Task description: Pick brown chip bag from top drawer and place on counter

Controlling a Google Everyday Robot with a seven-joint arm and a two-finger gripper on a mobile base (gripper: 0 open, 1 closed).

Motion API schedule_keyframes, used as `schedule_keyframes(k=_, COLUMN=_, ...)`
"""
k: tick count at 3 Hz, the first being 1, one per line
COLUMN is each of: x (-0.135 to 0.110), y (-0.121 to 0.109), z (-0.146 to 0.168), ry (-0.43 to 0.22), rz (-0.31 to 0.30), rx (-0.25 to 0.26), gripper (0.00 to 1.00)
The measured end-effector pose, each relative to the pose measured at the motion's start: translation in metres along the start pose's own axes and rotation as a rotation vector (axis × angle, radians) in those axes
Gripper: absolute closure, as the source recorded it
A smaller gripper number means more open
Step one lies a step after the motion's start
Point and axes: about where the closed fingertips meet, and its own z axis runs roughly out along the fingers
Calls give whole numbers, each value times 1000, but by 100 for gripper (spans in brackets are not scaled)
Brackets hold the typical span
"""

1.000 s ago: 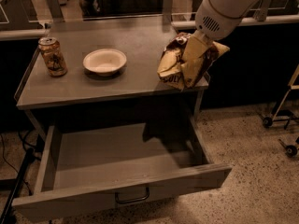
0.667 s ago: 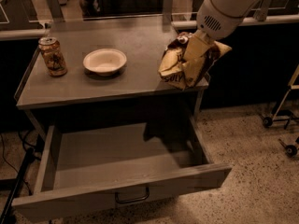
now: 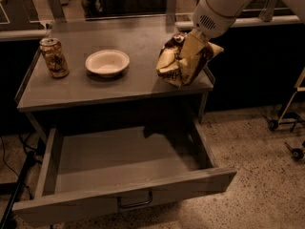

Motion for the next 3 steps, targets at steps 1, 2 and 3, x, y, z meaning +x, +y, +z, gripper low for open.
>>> schedule_keyframes(k=1, x=-13, y=-8, z=11, ry=-11, rz=-15, rx=-5, gripper=100)
schedule_keyframes(k=2, x=-19, y=-12, z=19, ry=-17, rz=-26, rx=-12, gripper=100)
schedule_keyframes(k=3, x=-24, y=-15, z=30, ry=-18, rz=-35, rx=-25, gripper=100)
